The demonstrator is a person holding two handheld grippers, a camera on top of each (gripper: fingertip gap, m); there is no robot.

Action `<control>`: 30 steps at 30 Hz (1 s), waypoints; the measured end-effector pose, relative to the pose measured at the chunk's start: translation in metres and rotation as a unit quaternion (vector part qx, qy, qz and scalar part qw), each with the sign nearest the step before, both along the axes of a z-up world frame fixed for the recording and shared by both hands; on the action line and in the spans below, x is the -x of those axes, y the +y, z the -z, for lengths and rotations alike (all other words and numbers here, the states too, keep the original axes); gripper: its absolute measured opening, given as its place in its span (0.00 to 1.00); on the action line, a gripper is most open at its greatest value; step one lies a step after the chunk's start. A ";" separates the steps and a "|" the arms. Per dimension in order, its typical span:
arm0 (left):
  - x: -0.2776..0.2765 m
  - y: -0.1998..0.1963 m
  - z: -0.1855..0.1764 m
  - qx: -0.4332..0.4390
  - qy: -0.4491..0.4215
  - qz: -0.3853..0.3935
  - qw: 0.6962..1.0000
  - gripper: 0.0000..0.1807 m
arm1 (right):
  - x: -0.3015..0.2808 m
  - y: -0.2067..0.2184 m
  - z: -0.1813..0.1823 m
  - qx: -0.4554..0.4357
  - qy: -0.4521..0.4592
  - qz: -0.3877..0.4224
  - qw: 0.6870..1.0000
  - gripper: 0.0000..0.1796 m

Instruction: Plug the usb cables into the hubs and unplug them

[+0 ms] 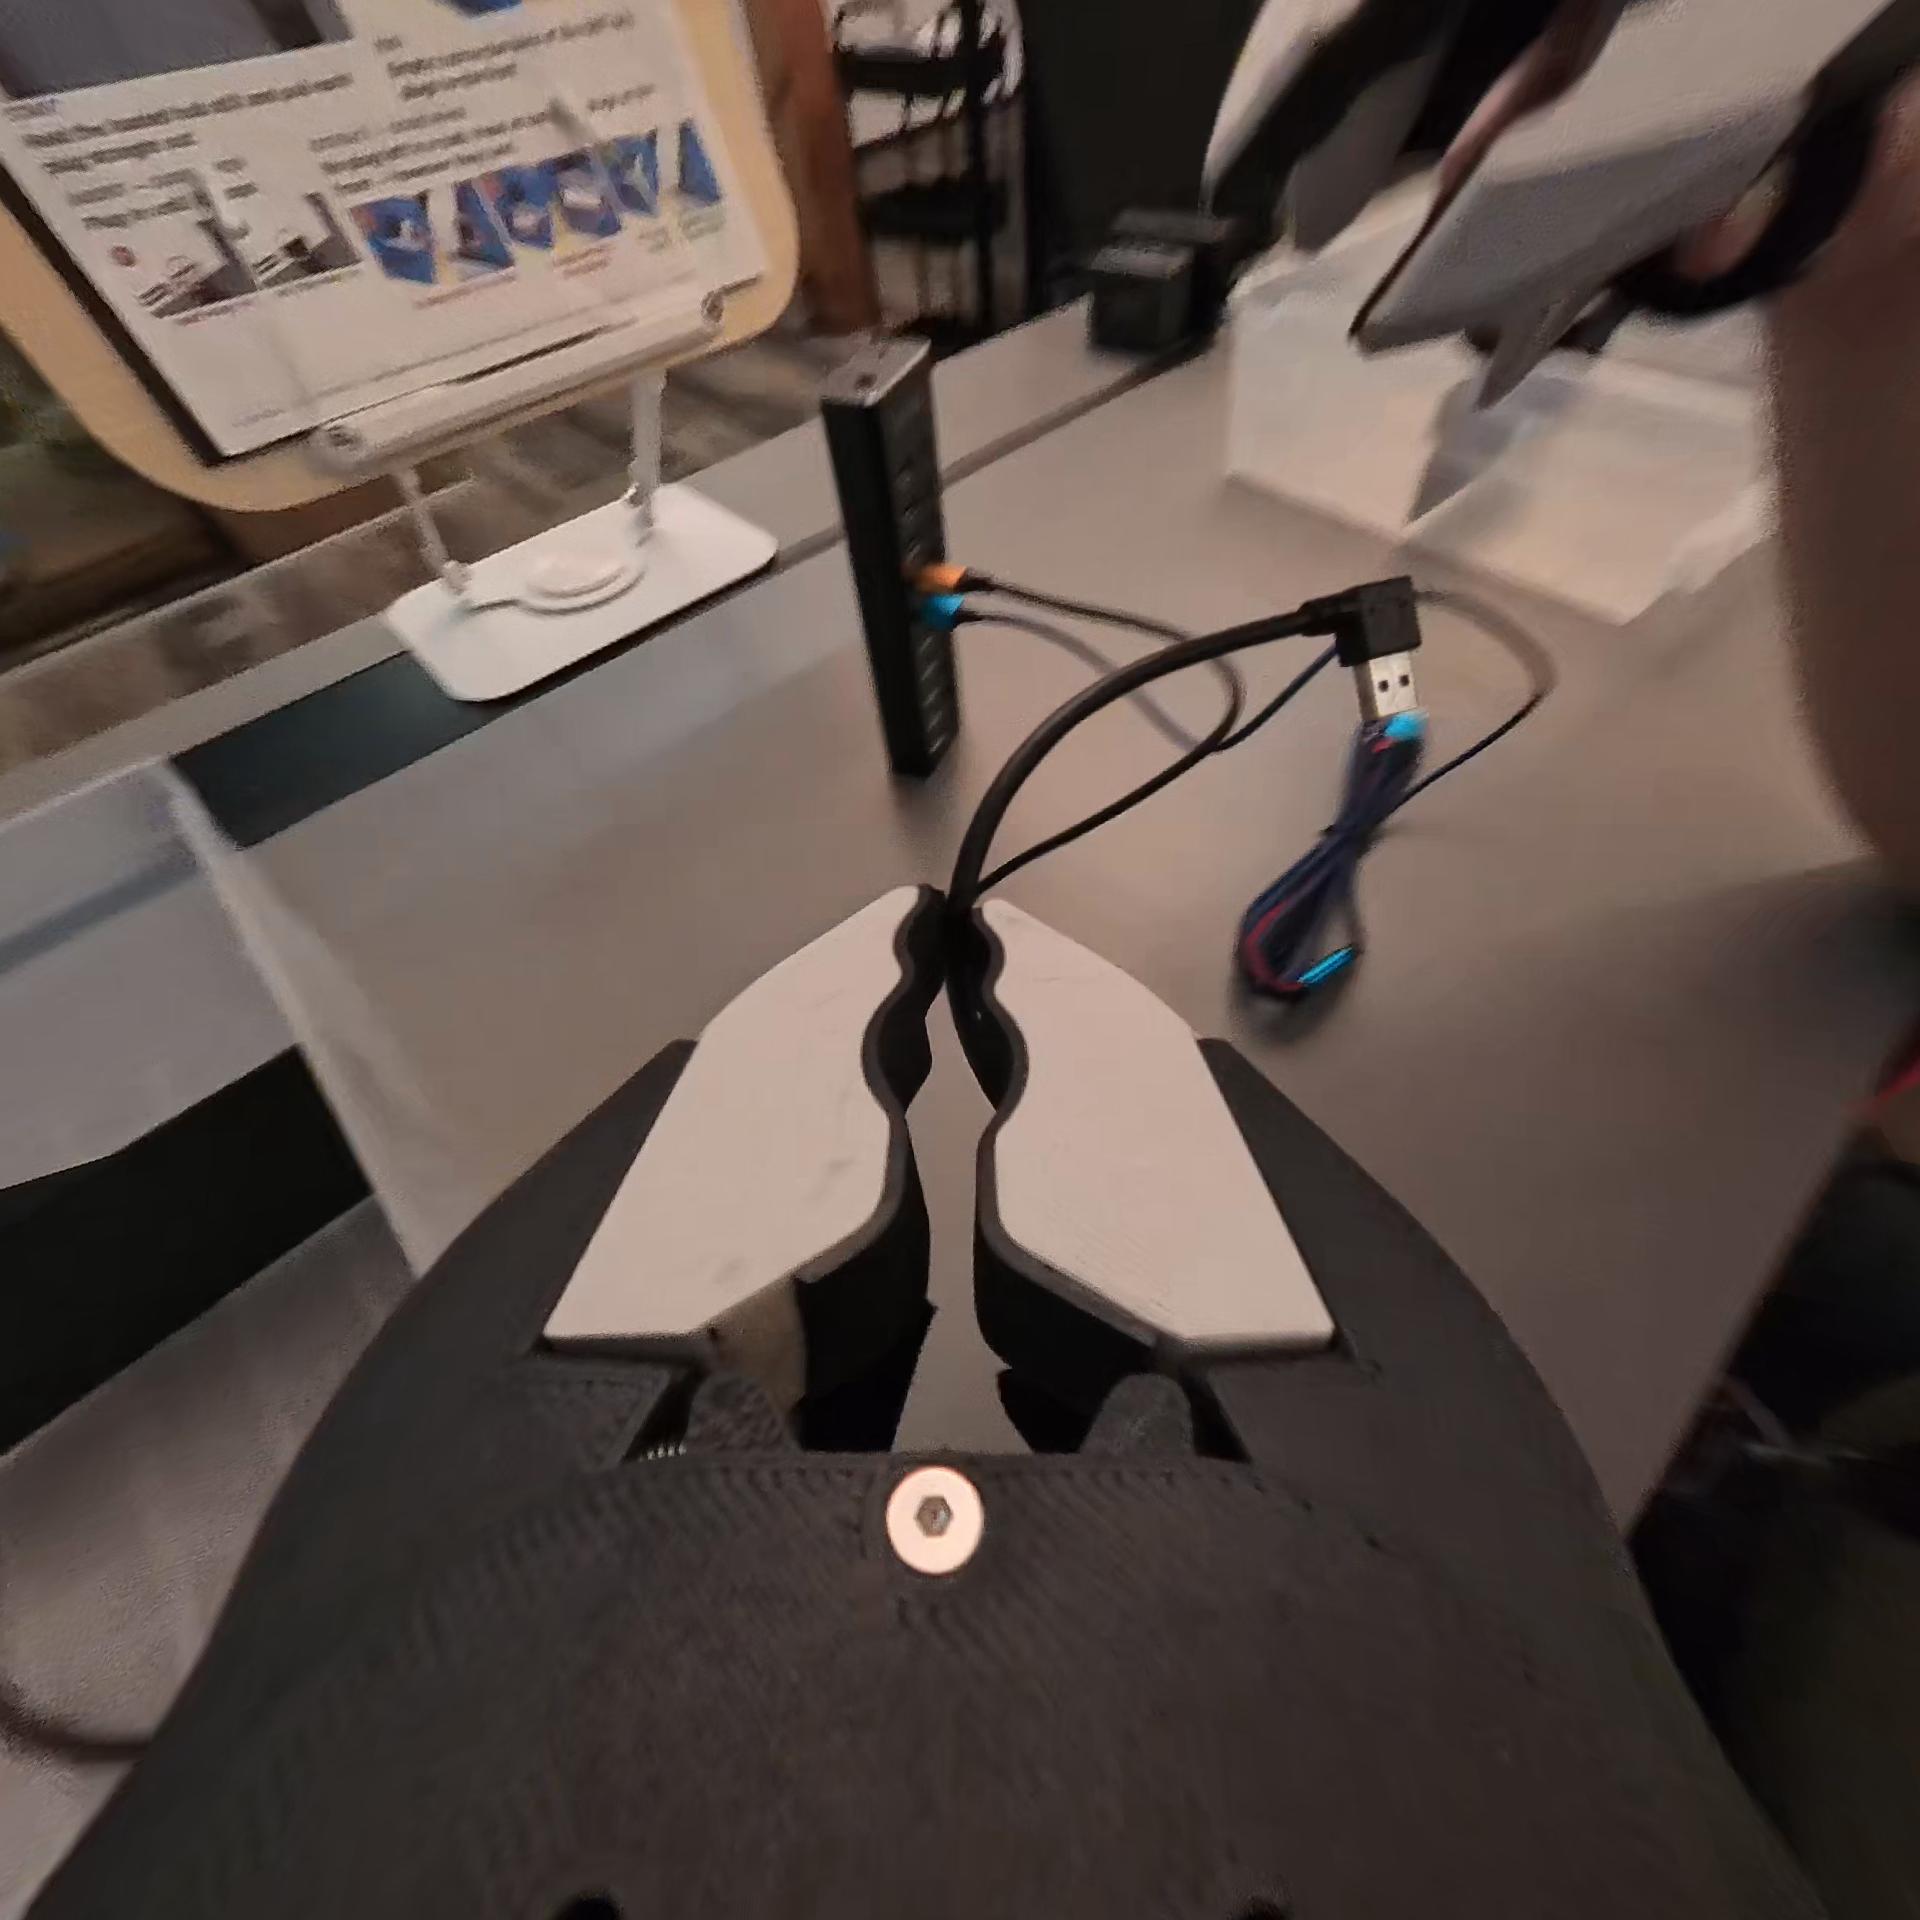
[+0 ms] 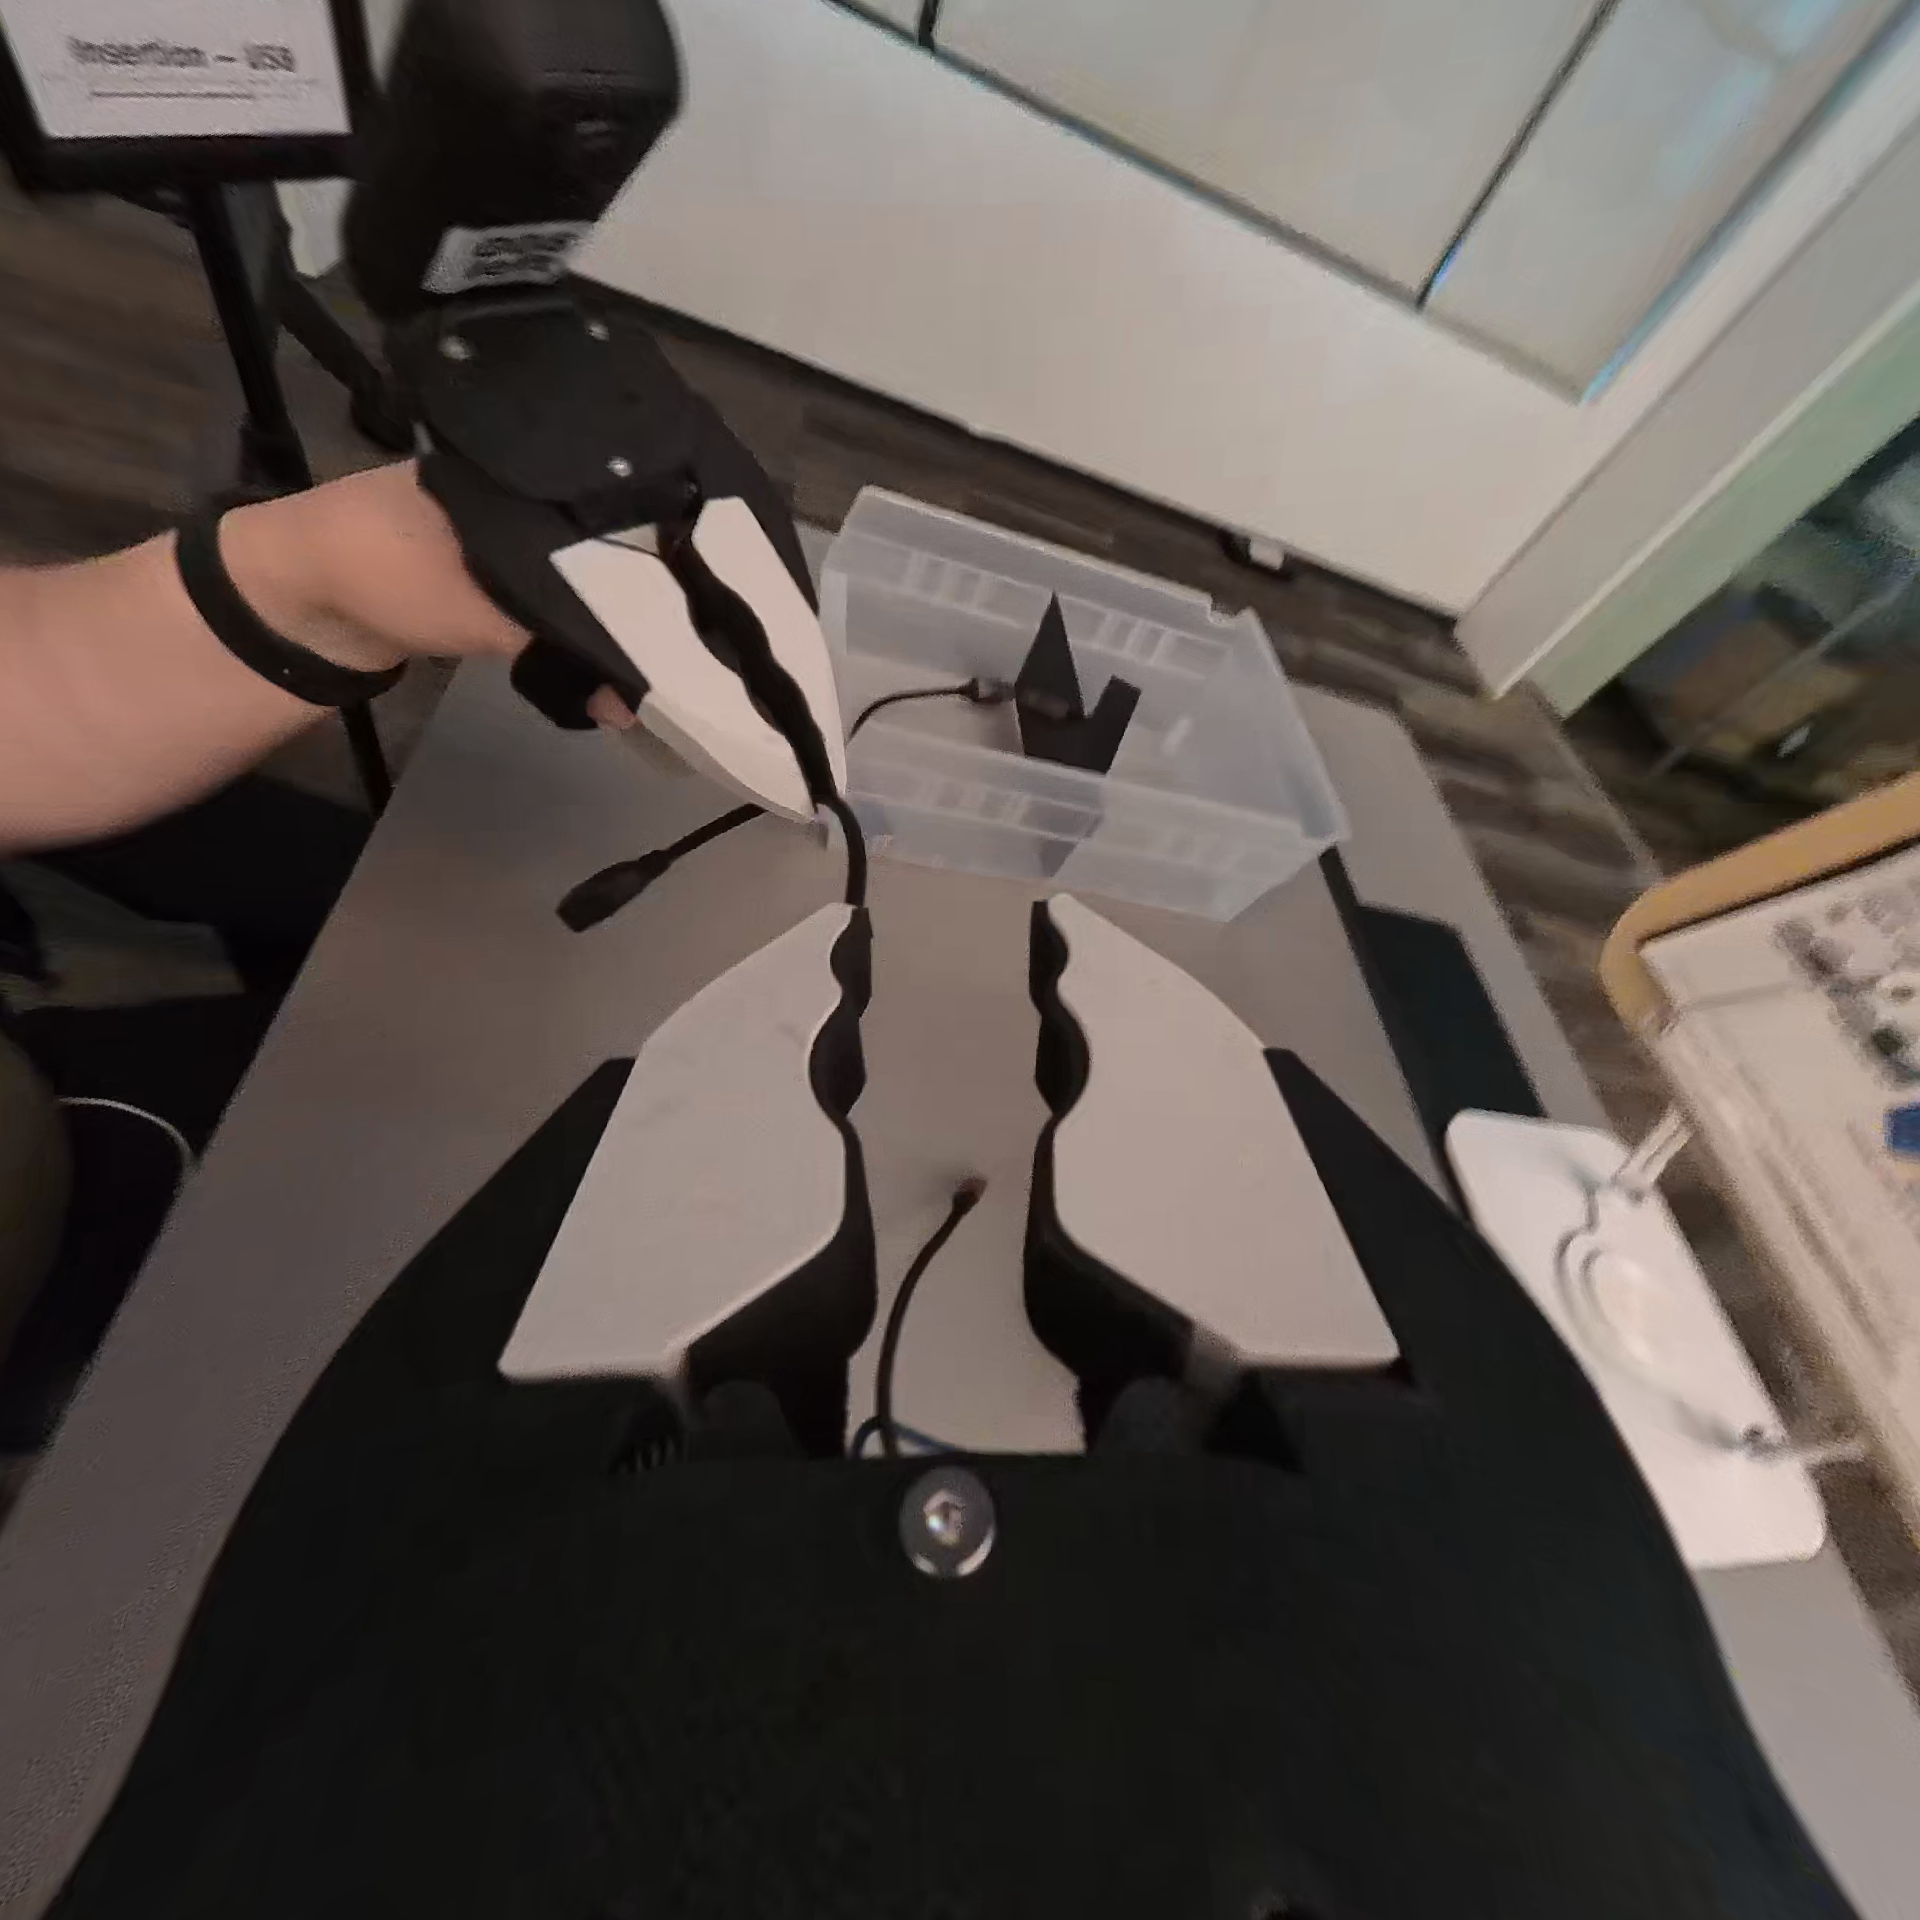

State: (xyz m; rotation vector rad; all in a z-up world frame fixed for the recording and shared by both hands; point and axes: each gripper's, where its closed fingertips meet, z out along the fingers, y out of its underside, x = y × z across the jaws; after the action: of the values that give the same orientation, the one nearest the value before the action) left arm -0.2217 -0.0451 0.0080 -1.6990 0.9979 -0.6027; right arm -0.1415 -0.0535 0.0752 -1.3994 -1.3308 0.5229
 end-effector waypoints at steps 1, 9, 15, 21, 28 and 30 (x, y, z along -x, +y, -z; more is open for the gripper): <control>-0.001 -0.006 -0.006 0.015 -0.036 0.028 0.999 0.01 | 0.000 -0.003 -0.006 -0.029 0.010 -0.012 0.999 0.16; -0.017 -0.064 -0.058 0.184 -0.307 0.319 0.878 0.01 | 0.011 -0.039 -0.032 -0.091 0.098 -0.111 0.985 0.18; -0.054 -0.089 -0.053 0.291 -0.353 0.432 0.778 0.01 | 0.043 -0.085 -0.056 -0.063 0.187 -0.207 0.958 0.25; -0.071 -0.086 -0.049 0.299 -0.357 0.431 0.773 0.01 | 0.037 -0.091 -0.061 -0.077 0.184 -0.217 0.956 0.02; -0.062 -0.047 -0.050 0.137 -0.317 0.272 0.898 0.27 | 0.017 -0.062 -0.064 0.040 0.164 -0.123 0.978 0.02; -0.052 -0.043 -0.057 0.089 -0.312 0.242 0.915 0.27 | 0.010 -0.059 -0.064 0.110 0.177 -0.132 0.969 0.02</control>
State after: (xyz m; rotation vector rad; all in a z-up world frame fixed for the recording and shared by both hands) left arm -0.1695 -0.0885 0.0652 -1.2562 0.8990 -1.4941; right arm -0.1516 -0.1126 0.1390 -1.2349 -1.1941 1.0752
